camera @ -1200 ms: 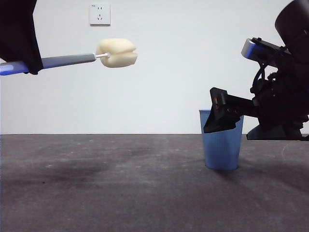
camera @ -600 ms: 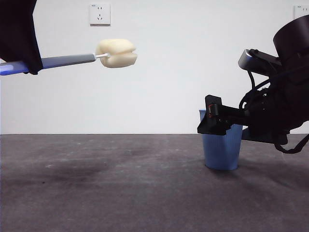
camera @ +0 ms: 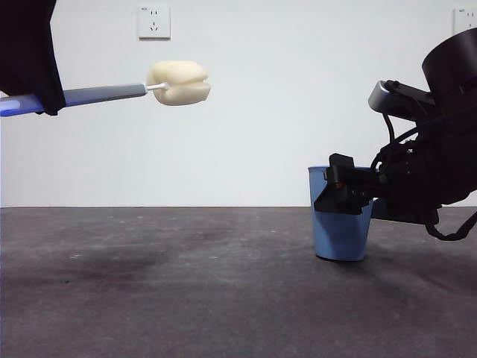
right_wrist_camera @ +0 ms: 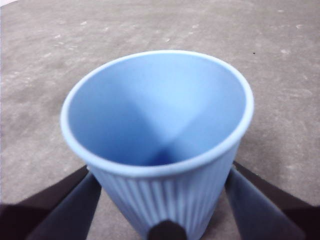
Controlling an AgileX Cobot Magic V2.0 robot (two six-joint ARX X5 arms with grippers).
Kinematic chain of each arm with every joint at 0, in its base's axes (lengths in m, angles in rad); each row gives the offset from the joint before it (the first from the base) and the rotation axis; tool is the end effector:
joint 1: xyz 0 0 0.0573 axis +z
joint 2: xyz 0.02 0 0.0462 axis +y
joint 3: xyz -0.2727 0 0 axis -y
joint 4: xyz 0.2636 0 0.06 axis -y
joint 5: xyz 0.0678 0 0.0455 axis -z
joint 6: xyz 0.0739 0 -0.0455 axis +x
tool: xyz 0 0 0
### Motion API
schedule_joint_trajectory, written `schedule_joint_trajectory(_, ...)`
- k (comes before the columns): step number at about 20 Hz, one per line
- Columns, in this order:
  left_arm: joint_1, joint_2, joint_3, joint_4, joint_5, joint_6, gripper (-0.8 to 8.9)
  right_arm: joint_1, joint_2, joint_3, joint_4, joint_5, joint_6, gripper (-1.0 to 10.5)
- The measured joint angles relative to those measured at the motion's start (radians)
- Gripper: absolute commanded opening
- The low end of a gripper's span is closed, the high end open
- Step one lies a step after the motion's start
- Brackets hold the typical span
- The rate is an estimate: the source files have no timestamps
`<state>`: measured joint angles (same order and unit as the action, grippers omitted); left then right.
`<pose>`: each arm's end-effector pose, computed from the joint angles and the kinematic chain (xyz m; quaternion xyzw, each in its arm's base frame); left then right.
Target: Pick up the cup brush,pick up the cup,insert the brush into the cup,clean the cup,put the cup brush back,put the cup back to the fixed position on the table
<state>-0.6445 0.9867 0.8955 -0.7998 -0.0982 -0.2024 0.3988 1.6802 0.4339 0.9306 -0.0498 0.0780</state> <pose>0.1854 -0.1303 0.2568 0.0678 0.4241 -0.2016 0.8803 0.2983 0.1297 0.0999 0.0103 0.1633 0.2135 0.9632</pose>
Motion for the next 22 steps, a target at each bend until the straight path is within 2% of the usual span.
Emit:
schedule_joint_trajectory(3,0.0,0.0,0.0,-0.016,0.0,0.009,-0.09,0.0,-0.03,0.0,-0.012,-0.001,0.0,-0.2)
schedule_joint_trajectory(5,0.0,0.0,0.0,-0.037,0.0,0.035,-0.09,0.001,-0.114,0.0,-0.067,-0.001,0.0,-0.2)
schedule_joint_trajectory(9,0.0,0.0,0.0,-0.053,0.001,0.141,-0.09,0.016,-0.328,0.029,-0.408,0.012,-0.052,-0.2)
schedule_joint_trajectory(11,0.0,0.0,0.0,-0.054,0.002,0.202,-0.09,0.05,-0.422,0.062,-0.632,0.079,-0.113,-0.2)
schedule_joint_trajectory(14,0.0,0.0,0.0,-0.074,0.01,0.298,-0.09,0.119,-0.489,0.151,-0.916,0.204,-0.253,-0.2)
schedule_joint_trajectory(17,0.0,0.0,0.0,-0.087,0.045,0.378,-0.09,0.189,-0.489,0.254,-1.141,0.361,-0.435,-0.2)
schedule_joint_trajectory(20,0.0,0.012,0.0,-0.11,0.085,0.448,-0.09,0.259,-0.489,0.308,-1.205,0.502,-0.635,-0.2)
schedule_joint_trajectory(22,-0.006,0.042,0.0,-0.147,0.096,0.485,-0.09,0.292,-0.489,0.314,-1.212,0.55,-0.765,-0.2)
